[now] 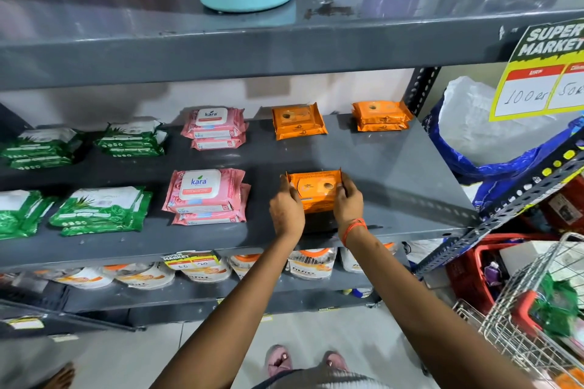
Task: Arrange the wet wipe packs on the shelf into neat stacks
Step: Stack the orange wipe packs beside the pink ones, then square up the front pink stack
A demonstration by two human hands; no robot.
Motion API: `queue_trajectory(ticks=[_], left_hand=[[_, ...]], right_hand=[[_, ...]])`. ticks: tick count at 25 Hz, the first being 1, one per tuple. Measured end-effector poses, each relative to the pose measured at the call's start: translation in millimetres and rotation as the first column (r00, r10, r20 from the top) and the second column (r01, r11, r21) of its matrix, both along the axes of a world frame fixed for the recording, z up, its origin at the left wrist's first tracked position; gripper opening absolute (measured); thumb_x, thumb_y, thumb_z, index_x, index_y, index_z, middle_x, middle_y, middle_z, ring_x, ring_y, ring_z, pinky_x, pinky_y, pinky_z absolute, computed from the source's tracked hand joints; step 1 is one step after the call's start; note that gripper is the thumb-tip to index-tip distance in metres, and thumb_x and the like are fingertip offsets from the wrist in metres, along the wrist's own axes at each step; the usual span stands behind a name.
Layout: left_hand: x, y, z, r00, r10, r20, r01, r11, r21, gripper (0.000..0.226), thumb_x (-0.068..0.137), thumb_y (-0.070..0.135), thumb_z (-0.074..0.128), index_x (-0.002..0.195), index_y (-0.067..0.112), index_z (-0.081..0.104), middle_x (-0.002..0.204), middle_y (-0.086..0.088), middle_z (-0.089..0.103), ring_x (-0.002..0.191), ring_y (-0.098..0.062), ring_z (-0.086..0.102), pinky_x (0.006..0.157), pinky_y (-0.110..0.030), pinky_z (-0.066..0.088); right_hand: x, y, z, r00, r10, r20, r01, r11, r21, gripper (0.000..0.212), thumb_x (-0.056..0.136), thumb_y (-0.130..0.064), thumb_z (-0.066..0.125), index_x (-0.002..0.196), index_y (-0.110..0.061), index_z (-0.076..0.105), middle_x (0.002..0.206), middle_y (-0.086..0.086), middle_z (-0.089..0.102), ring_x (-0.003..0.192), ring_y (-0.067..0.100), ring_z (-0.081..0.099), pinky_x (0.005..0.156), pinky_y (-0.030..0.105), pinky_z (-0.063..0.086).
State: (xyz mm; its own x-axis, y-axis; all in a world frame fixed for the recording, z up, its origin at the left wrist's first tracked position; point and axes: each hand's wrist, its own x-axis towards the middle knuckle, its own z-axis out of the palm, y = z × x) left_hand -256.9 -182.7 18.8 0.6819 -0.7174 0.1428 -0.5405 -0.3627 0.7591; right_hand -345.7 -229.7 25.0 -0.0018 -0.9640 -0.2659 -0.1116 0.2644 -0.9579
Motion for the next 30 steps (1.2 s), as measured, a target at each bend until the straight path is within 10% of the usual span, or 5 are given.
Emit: queue_trajectory(ticks=[10,17,22,26,30], left_hand=[[-11,-2,6,0.999,0.008,-0.051,-0.008,1.0,-0.002,0.03,0.098,0.013,0.044,0.123,0.001,0.054,0.09,-0.027,0.071,0.085,-0.04,0.068,0.069,-0.044,0.052],[13,9,30,0.993,0.084,0.078,-0.071,0.985,-0.159,0.039,0.1,0.019,0.038,0.135,0.001,0.042,0.079,-0.028,0.068,0.075,-0.039,0.067,0.059,-0.039,0.046],[64,39,52,0.981,0.146,0.131,-0.107,0.959,-0.264,0.039,0.099,0.017,0.041,0.136,0.004,0.044,0.088,-0.028,0.067,0.081,-0.037,0.065,0.063,-0.037,0.042],[151,76,47,0.954,0.272,0.123,-0.234,0.937,-0.257,0.043,0.098,0.018,0.043,0.137,0.0,0.04,0.11,-0.032,0.066,0.105,-0.046,0.06,0.109,-0.044,0.035],[204,90,28,0.982,0.12,-0.143,-0.118,0.993,0.024,0.041,0.099,0.033,0.04,0.127,0.006,0.051,0.122,-0.029,0.061,0.11,-0.045,0.057,0.089,-0.042,0.045]], right_hand=[[-8,-11,3,0.997,-0.055,0.059,0.052,0.998,0.044,0.038,0.097,-0.009,0.042,0.134,-0.003,0.05,0.136,0.017,0.055,0.127,0.031,0.05,0.111,0.041,0.04],[4,-7,26,0.828,0.106,-0.551,-0.34,0.876,-0.341,0.046,0.094,-0.008,0.042,0.139,-0.007,0.04,0.145,0.013,0.046,0.138,0.028,0.038,0.121,0.045,0.019],[69,18,41,0.822,0.333,-0.462,-0.484,0.836,-0.258,0.046,0.095,-0.012,0.043,0.141,-0.005,0.037,0.142,0.018,0.049,0.126,0.034,0.05,0.106,0.041,0.041],[133,42,35,0.859,0.435,-0.269,-0.479,0.868,-0.127,0.043,0.093,-0.01,0.048,0.135,0.0,0.045,0.14,0.021,0.051,0.128,0.034,0.049,0.108,0.042,0.04],[164,55,19,0.926,0.35,-0.137,-0.357,0.934,-0.022,0.038,0.094,-0.024,0.052,0.123,-0.001,0.055,0.127,0.022,0.061,0.12,0.035,0.055,0.103,0.043,0.043]])
